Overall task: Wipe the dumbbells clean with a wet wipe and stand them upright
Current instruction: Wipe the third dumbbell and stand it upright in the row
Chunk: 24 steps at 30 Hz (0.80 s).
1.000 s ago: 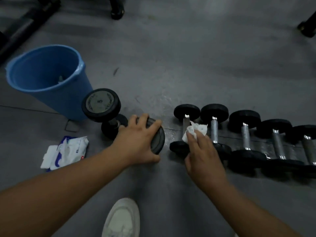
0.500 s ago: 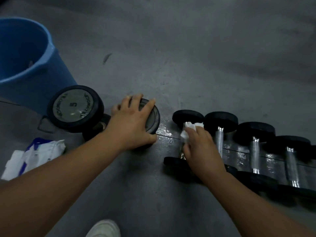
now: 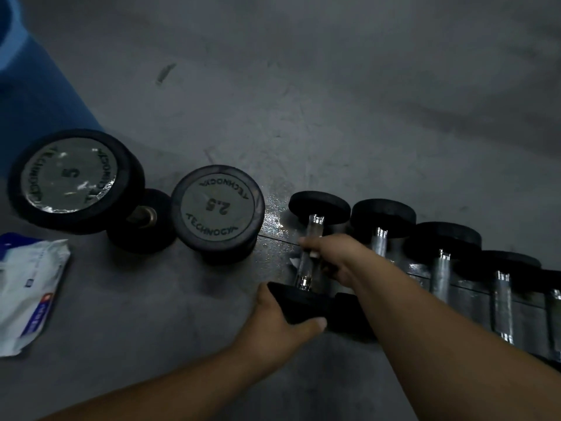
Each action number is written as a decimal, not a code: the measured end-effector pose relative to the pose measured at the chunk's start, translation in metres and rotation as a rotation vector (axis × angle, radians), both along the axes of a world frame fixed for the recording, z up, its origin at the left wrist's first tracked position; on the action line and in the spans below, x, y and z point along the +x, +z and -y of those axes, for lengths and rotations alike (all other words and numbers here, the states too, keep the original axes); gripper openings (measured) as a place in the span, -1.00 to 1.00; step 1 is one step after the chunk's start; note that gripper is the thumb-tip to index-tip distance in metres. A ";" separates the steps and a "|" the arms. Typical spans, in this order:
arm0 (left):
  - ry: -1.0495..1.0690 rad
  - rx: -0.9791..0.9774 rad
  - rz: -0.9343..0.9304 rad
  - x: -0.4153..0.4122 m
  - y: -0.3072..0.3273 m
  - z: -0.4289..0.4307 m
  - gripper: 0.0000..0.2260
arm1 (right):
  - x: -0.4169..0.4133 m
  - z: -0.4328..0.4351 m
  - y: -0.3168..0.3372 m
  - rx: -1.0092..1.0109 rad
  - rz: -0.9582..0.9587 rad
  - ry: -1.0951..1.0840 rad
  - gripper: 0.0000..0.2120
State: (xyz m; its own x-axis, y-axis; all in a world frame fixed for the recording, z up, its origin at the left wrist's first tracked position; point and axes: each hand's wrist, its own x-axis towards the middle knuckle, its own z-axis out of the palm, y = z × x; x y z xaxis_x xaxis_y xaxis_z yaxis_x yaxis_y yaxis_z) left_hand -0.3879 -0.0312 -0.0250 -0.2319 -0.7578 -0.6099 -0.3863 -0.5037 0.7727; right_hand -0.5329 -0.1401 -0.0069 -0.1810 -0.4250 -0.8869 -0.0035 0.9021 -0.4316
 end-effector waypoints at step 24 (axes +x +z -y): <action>-0.684 -0.214 0.059 0.129 0.028 -0.111 0.01 | 0.096 -0.282 0.024 0.000 0.460 -1.011 -0.87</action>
State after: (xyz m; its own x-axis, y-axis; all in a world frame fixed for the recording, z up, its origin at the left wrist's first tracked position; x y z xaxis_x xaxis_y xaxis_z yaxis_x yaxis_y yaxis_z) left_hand -0.2586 0.0801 0.0032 -0.6689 -0.5588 -0.4903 -0.6053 0.0266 0.7955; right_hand -0.4367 0.1423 0.0170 -0.0978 -0.2674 -0.9586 0.8941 0.3993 -0.2026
